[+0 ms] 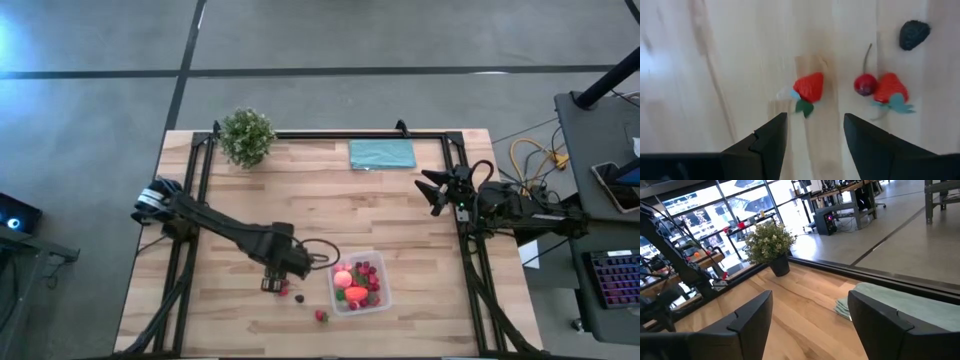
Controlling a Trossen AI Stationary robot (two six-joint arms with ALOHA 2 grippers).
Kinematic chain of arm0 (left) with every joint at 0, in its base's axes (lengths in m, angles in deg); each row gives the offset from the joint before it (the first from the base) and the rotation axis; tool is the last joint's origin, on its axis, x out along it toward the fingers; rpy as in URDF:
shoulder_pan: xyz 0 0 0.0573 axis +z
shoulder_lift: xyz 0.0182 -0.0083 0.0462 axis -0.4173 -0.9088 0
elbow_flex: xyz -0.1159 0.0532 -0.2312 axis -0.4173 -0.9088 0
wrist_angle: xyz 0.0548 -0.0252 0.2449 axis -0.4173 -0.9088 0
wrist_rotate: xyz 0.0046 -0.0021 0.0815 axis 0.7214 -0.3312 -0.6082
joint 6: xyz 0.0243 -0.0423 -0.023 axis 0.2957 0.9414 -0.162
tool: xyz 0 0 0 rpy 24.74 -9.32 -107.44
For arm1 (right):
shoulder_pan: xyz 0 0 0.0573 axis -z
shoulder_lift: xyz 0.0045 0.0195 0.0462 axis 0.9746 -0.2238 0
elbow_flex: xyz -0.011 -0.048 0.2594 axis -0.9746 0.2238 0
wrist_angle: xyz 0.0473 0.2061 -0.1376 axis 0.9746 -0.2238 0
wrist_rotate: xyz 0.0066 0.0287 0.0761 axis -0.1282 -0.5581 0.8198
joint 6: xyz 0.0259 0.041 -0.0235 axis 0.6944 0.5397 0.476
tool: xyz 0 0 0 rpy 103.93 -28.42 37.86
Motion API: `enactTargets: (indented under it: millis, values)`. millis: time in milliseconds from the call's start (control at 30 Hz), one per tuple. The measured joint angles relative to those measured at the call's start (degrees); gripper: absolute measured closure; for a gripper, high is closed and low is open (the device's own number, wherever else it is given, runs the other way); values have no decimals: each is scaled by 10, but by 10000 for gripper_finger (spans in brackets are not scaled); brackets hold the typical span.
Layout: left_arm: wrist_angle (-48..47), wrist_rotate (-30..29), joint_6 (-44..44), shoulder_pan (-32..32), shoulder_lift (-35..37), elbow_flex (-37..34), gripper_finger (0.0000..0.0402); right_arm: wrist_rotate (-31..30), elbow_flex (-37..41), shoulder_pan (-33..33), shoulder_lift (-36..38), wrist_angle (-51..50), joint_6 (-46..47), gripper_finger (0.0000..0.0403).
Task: Pick and placing Produce into tupperware
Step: Put the red strawberry into the transparent container
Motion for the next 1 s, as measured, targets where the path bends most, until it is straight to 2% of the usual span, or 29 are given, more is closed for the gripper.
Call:
enactTargets:
  millis: [267,533,1000]
  values:
    - [75,-2,-100,8,-1,-76,221,0,0,0,0,0,0,147]
    - [174,-1,-107,9,-1,-136,221,0,0,0,0,0,0,154]
    - [240,-3,-131,20,-1,-176,221,0,0,0,0,0,0,151]
